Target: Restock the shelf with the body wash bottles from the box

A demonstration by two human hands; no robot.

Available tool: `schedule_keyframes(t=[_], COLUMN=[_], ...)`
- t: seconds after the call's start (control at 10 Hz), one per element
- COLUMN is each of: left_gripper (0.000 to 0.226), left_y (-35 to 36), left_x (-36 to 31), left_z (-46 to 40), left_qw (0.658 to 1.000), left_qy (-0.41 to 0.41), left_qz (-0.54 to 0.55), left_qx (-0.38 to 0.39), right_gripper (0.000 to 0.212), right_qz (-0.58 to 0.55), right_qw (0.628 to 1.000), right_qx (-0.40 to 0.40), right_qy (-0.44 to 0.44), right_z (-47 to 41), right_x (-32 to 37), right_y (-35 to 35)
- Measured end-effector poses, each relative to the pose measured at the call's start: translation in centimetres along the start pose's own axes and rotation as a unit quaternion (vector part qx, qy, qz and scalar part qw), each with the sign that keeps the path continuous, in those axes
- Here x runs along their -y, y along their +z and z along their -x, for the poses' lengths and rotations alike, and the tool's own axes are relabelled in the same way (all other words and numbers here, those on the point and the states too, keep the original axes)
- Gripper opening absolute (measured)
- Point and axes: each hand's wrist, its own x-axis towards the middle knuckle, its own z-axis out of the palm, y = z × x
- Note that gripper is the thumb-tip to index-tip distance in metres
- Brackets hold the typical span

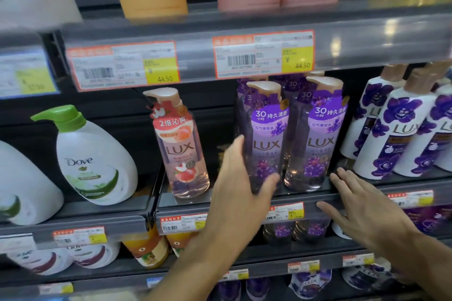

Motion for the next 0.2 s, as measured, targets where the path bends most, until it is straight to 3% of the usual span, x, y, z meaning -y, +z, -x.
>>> schedule_keyframes(t=[0.1, 0.2], left_gripper=[0.075, 0.072], left_y=[-1.8, -4.7], left_x=[-0.8, -3.0], left_z=[2.2, 2.6], left_qw=[0.989, 0.982], left_qy=[0.035, 0.04], left_qz=[-0.117, -0.16], left_qx=[0.083, 0.091], right_gripper=[0.1, 0.094], right_qz=[0.05, 0.005], right_qw=[0.995, 0.999], right_qx=[0.081, 0.031], right_qy=[-0.043, -0.029], right_z=[1.0, 3.5], right_x=[-0.5, 0.4], right_y=[-0.2, -2.2])
